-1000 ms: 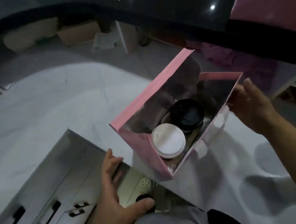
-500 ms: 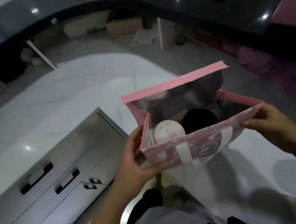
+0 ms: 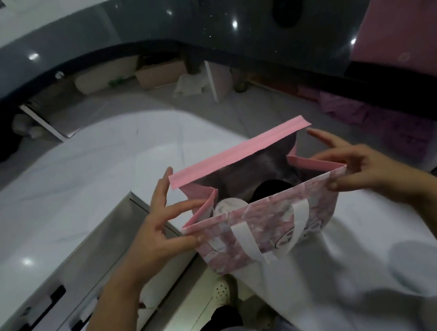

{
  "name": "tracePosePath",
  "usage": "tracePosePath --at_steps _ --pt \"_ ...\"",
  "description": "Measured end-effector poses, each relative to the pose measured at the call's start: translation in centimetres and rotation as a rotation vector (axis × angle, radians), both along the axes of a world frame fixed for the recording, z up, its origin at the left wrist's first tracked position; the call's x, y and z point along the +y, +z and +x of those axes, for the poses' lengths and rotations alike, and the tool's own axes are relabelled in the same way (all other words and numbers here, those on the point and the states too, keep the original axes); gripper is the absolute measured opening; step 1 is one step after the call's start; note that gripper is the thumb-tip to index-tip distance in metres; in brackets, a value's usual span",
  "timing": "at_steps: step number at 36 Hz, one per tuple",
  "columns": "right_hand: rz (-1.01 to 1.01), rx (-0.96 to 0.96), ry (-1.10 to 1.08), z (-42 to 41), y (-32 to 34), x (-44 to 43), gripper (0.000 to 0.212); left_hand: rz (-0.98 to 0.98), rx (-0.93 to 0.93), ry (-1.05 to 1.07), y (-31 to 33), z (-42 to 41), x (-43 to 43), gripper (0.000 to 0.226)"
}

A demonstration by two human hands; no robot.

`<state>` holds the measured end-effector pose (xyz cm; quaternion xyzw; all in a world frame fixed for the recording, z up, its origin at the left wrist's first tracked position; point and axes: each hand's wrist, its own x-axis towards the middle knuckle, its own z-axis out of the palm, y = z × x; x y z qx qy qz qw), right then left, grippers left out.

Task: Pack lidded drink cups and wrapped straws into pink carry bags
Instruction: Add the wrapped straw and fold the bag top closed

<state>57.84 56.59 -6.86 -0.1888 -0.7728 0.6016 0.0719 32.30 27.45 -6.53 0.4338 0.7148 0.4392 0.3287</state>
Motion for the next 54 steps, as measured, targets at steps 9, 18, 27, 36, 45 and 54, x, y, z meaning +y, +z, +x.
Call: tracePosePath --at_steps 9,18,27,36,45,54 --pt "0.014 -0.024 0.162 -2.5 0.7 1.9 0.046 0.085 -0.177 0.003 0.1 -1.1 0.4 0.039" --pt "-0.059 0.306 -0.168 -3.3 -1.4 0.2 0.03 0.28 -0.094 0.335 -1.2 0.4 0.7 0.03" --pt "-0.081 0.397 -0.274 -3.0 -1.4 -1.8 0.033 0.379 -0.12 0.549 -1.5 1.0 1.7 0.025" --pt "0.313 0.332 -0.25 -2.7 -1.7 -1.4 0.058 0.311 0.133 0.255 -0.5 -0.2 1.9 0.038" --pt "0.698 0.297 -0.075 -2.4 -2.4 -0.7 0.025 0.133 0.556 -0.081 0.7 -1.7 2.0 0.028" --pt "0.794 0.194 0.153 -1.1 0.1 0.5 0.027 0.027 0.766 -0.288 1.6 -2.4 1.4 0.045"
